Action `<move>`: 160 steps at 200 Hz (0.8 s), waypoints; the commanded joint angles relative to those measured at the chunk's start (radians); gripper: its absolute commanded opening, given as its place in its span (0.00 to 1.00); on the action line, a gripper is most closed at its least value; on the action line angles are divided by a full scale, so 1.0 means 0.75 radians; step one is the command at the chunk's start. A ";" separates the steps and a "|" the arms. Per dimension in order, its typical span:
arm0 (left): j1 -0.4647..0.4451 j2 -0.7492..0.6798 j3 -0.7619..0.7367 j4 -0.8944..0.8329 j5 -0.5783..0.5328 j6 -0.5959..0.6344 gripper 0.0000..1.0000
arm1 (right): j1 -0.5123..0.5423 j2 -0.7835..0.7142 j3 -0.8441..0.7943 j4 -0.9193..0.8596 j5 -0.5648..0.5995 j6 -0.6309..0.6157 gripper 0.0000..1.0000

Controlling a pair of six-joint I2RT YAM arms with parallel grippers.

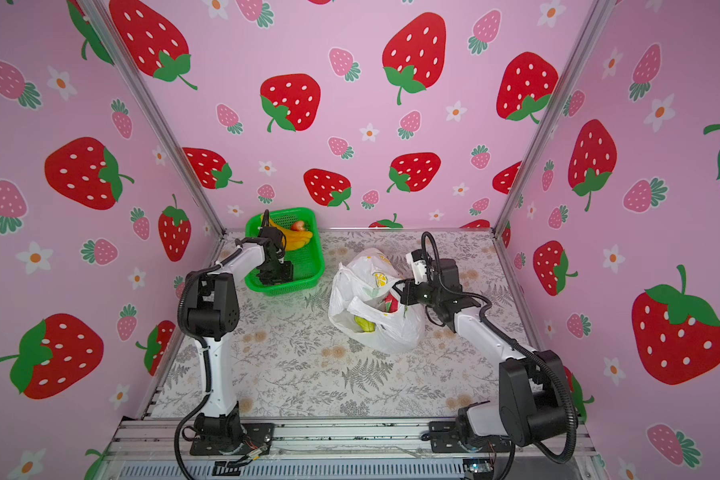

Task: Place the fake fruits into the plastic bag and tie a complex knot
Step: 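Lift the red peach with the left gripper and carry it to the bag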

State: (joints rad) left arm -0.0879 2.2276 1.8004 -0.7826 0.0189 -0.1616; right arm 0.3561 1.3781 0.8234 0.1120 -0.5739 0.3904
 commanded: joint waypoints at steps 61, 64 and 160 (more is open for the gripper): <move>-0.066 -0.645 -0.401 0.388 0.138 -0.141 0.46 | 0.003 -0.028 -0.017 0.008 0.015 -0.032 0.02; -0.076 -0.671 -0.424 0.403 0.147 -0.147 0.46 | 0.003 -0.028 -0.018 0.007 0.015 -0.032 0.02; -0.685 -1.229 -1.055 0.928 0.283 -0.357 0.47 | 0.002 -0.032 -0.020 0.008 0.031 -0.035 0.02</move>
State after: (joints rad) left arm -0.5537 1.3304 1.0416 -0.2283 0.1997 -0.3733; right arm 0.3561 1.3777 0.8215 0.1120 -0.5575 0.3794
